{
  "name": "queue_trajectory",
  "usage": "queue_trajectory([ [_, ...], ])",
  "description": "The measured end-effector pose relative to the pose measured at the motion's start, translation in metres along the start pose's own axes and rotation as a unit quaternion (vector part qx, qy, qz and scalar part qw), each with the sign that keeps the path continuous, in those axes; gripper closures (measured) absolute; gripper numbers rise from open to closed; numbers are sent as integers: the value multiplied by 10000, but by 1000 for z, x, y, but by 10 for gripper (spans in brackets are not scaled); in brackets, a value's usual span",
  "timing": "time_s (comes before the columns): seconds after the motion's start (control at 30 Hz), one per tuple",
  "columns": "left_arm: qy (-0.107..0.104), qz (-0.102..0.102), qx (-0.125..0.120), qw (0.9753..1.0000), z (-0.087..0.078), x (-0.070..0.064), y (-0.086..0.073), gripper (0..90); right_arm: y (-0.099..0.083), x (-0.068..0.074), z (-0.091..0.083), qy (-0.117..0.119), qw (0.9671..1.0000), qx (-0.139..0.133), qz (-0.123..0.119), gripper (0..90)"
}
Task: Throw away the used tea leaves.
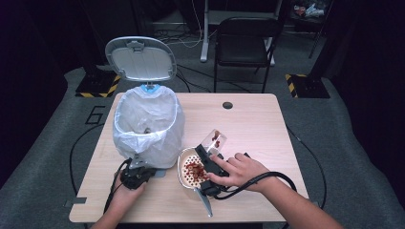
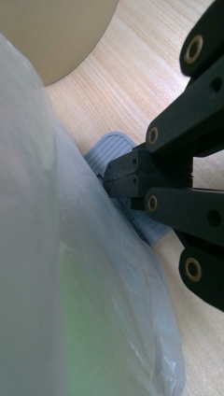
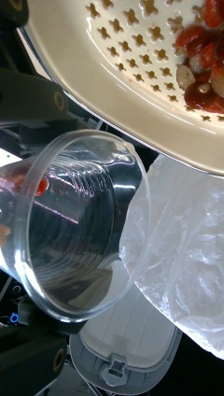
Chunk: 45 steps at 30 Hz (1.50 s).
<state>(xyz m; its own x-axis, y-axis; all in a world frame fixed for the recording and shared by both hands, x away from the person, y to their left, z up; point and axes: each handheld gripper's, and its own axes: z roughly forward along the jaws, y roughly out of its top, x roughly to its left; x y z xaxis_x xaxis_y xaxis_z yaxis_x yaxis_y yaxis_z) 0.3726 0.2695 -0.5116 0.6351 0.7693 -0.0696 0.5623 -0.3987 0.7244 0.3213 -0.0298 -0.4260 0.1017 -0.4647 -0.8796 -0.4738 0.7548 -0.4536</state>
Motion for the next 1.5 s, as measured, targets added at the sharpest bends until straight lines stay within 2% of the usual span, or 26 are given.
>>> queue_trajectory([
  [0.93, 0, -4, -3, 10000, 0, 0, 0, 900, -1, -3, -2, -60, 9999, -36, 138, 369],
  [0.97, 2, -3, 10, 10000, 0, 0, 0, 900, -2, -7, -1, -257, 9996, -42, 114, 369],
  [1.0, 2, -3, -4, 10000, 0, 0, 0, 900, -2, -7, -3, -59, 9997, 7, 220, 369],
  [1.03, 2, -3, -6, 10000, 0, 0, 0, 900, -2, -8, -3, -18, 9997, -9, 227, 369],
  [1.07, 1, -3, -5, 10000, 0, 0, 0, 900, -3, -9, -2, -419, 9986, 43, 331, 369],
  [1.1, 1, -2, -6, 10000, 0, 0, 0, 900, -3, -9, -2, -458, 9984, 47, 326, 369],
  [1.13, -1, -3, -8, 10000, 0, 0, 0, 900, -3, -8, -3, -129, 9998, 19, 177, 370],
  [1.17, -2, 0, 14, 10000, 0, 0, 0, 900, -3, -5, -2, -52, 9999, -68, 56, 370],
  [1.27, -3, -2, 15, 10000, 0, 0, 0, 900, -1, 0, -1, -116, 9999, -54, -65, 370],
  [1.5, -4, -3, 9, 10000, 0, 0, 0, 900, -1, 2, -1, -122, 9998, -75, -127, 369],
])
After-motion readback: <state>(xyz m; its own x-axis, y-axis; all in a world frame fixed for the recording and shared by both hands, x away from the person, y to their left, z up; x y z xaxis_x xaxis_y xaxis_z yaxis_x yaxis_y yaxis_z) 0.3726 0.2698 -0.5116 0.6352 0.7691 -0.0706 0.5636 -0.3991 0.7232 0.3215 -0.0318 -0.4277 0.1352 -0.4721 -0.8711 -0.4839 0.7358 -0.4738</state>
